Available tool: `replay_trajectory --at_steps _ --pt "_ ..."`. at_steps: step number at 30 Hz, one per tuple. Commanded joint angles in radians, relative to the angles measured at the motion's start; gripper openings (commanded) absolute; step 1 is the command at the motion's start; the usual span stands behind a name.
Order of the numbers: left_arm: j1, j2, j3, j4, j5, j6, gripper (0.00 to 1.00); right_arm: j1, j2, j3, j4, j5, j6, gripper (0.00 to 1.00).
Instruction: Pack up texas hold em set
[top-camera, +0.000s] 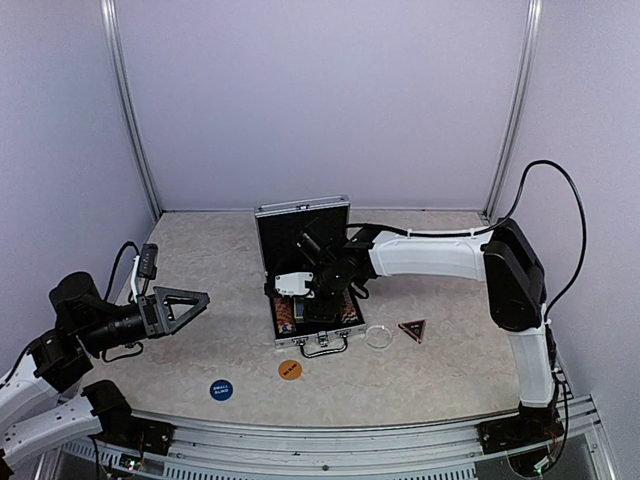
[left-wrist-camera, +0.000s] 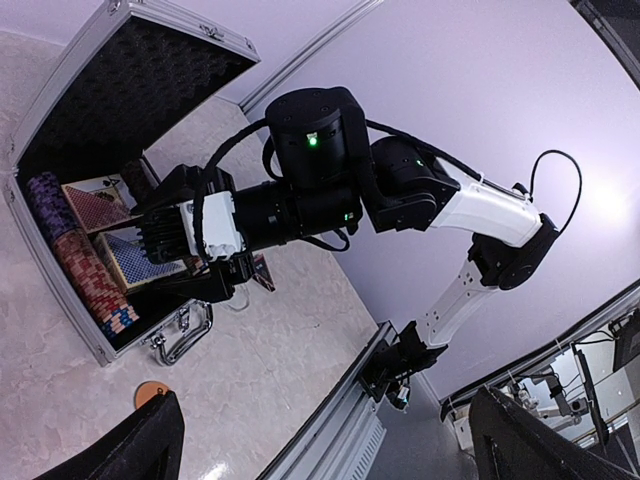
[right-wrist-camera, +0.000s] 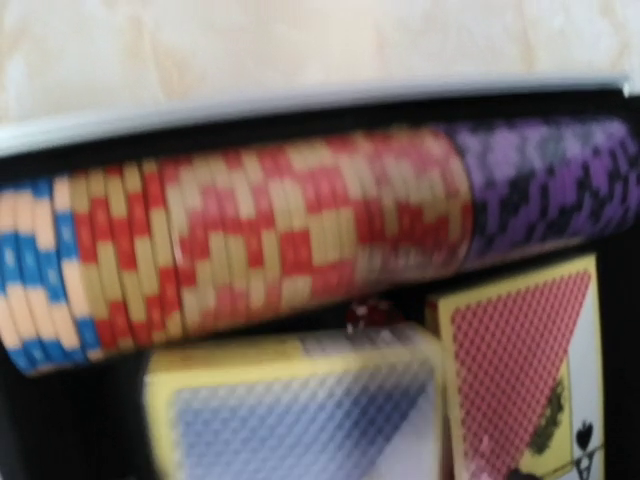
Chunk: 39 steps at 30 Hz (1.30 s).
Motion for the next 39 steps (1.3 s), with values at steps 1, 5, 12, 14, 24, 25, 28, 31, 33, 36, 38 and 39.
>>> replay_trajectory --at_steps 1,5,12,14,24,25,28,31,33,36,38,39 --pt "0.007 -0.003 -0.009 0.032 -0.001 0.003 0.99 -0.004 0.037 0.054 -0.056 -0.081 -0.009 0.82" --pt "0.007 0.004 -0.007 0.035 -0.003 0.006 0.99 -0.004 0.045 0.075 -0.087 -0.107 -0.009 0.86" --pt "0.007 0.019 -0.005 0.044 0.000 0.008 0.99 -0.018 0.009 0.090 -0.029 -0.087 0.059 0.88" --pt "0.007 0.019 -0.005 0.043 -0.004 0.009 0.99 -0.027 -0.012 0.088 0.009 -0.066 0.106 0.86" --pt "0.007 0.015 -0.018 0.042 -0.012 0.002 0.99 -0.030 0.009 0.072 0.127 0.176 0.320 0.71" --pt "0.007 0.014 -0.018 0.041 -0.014 0.001 0.99 -0.030 0.018 0.072 0.135 0.205 0.332 0.68" --pt "0.007 0.009 -0.018 0.035 -0.015 0.001 0.99 -0.028 0.043 0.076 0.147 0.272 0.344 0.64" --pt "0.007 0.004 -0.019 0.027 -0.018 0.000 0.99 -0.028 0.070 0.094 0.136 0.305 0.334 0.64" --pt "0.007 -0.002 -0.022 0.024 -0.018 -0.003 0.99 -0.026 0.090 0.119 0.120 0.312 0.324 0.64" --pt "0.007 -0.011 -0.025 0.019 -0.021 -0.005 0.99 -0.025 0.117 0.142 0.109 0.321 0.303 0.63" --pt "0.007 -0.018 -0.027 0.015 -0.024 -0.006 0.99 -0.022 0.132 0.156 0.102 0.323 0.285 0.63" --pt "0.007 -0.019 -0.028 0.011 -0.024 -0.006 0.99 -0.020 0.139 0.160 0.099 0.320 0.272 0.63"
